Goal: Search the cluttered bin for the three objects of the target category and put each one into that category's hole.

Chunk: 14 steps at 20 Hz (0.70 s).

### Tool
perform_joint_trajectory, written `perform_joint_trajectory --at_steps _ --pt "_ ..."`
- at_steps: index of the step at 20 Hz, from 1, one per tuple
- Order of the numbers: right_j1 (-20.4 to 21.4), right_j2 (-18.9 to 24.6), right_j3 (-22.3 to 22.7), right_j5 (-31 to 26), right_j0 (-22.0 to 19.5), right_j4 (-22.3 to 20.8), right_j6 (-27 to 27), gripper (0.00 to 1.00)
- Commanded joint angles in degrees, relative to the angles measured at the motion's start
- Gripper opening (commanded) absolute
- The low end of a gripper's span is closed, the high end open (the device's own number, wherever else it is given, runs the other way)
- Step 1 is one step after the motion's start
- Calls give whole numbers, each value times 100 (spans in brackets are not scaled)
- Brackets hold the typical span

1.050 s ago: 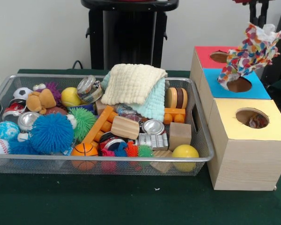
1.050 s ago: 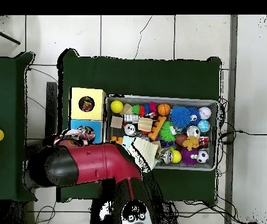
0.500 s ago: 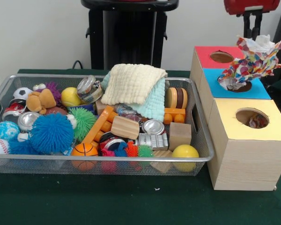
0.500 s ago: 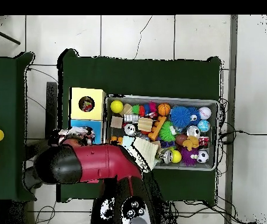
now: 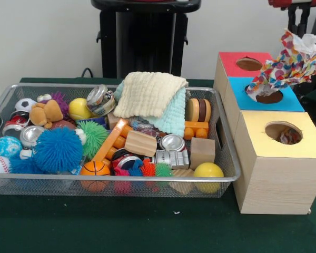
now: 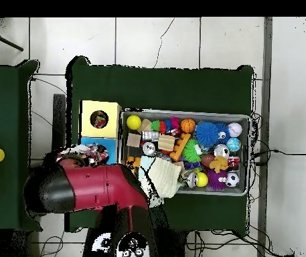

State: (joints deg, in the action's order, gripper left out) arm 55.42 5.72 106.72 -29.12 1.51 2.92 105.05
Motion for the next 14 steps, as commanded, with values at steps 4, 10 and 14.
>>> perform_joint_trajectory --at_steps 4,10,14 --pt "60 -395 -857 -1464 162 273 1513 0" --pt "-108 -239 -887 -1204 -90 396 1111 0" --pt "-104 -191 -995 -1377 -228 466 951 0"
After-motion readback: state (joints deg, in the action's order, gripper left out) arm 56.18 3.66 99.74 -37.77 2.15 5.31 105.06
